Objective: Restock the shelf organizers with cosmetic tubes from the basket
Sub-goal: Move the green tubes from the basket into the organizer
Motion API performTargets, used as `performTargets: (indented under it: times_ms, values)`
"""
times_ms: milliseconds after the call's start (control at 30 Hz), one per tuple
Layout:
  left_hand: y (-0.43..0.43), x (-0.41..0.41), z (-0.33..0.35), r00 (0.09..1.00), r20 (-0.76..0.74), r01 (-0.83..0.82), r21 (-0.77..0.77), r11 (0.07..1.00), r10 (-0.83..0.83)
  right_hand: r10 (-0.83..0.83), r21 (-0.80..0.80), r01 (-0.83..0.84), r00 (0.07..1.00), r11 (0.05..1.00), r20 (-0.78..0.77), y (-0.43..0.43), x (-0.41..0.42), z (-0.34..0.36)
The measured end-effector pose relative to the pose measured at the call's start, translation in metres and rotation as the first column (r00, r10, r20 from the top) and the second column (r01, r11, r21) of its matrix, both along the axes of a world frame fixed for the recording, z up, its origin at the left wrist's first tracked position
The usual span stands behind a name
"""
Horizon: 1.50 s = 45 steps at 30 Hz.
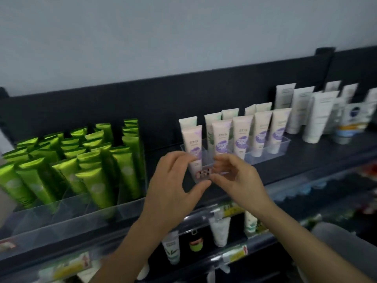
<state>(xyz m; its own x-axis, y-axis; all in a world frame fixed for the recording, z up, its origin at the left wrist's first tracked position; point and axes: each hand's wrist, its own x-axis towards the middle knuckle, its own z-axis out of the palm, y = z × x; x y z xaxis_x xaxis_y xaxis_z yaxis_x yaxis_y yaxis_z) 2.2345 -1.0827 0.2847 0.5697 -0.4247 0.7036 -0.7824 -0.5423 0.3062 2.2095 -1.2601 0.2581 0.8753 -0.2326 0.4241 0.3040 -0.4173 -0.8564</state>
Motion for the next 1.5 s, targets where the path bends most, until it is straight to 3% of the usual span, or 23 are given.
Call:
performTargets:
  times_ms: [200,433,633,867,1200,1333,1400,1500]
  values:
    - [-0.101,-0.020,-0.014,0.964,-0.090,0.255,0.036,0.966,-0.251,-0.236,-0.013,0.236,0.972,0.972,-0.016,-0.085,-0.055,-0.016]
    - [-0.224,-0.052,-0.068,0.875,-0.225,0.470,0.188,0.862,-0.428,-0.518,-0.013,0.522,0.842,0.853,-0.151,-0.184,-0.137,-0.070]
    - [-0.313,-0.082,-0.129,0.786,-0.389,0.613,0.384,0.690,-0.481,-0.695,-0.146,0.703,0.609,0.696,-0.382,-0.264,-0.211,-0.140]
    - [-0.382,-0.098,-0.210,0.723,-0.566,0.676,0.459,0.576,-0.397,-0.713,-0.239,0.787,0.327,0.569,-0.620,-0.328,-0.272,-0.215]
    - [-0.438,-0.092,-0.318,0.714,-0.643,0.693,0.597,0.403,-0.277,-0.566,-0.257,0.748,0.188,0.612,-0.803,-0.357,-0.287,-0.303]
    - [-0.453,-0.100,-0.356,0.654,-0.710,0.757,0.614,0.225,-0.262,-0.476,-0.294,0.643,0.126,0.707,-0.870,-0.365,-0.282,-0.328]
    - [-0.461,-0.104,-0.370,0.666,-0.701,0.744,0.652,0.150,-0.255,-0.460,-0.327,0.574,0.101,0.751,-0.882,-0.369,-0.280,-0.342]
    - [-0.476,-0.107,-0.385,0.720,-0.629,0.683,0.718,0.137,-0.293,-0.490,-0.388,0.462,0.120,0.797,-0.864,-0.375,-0.272,-0.358]
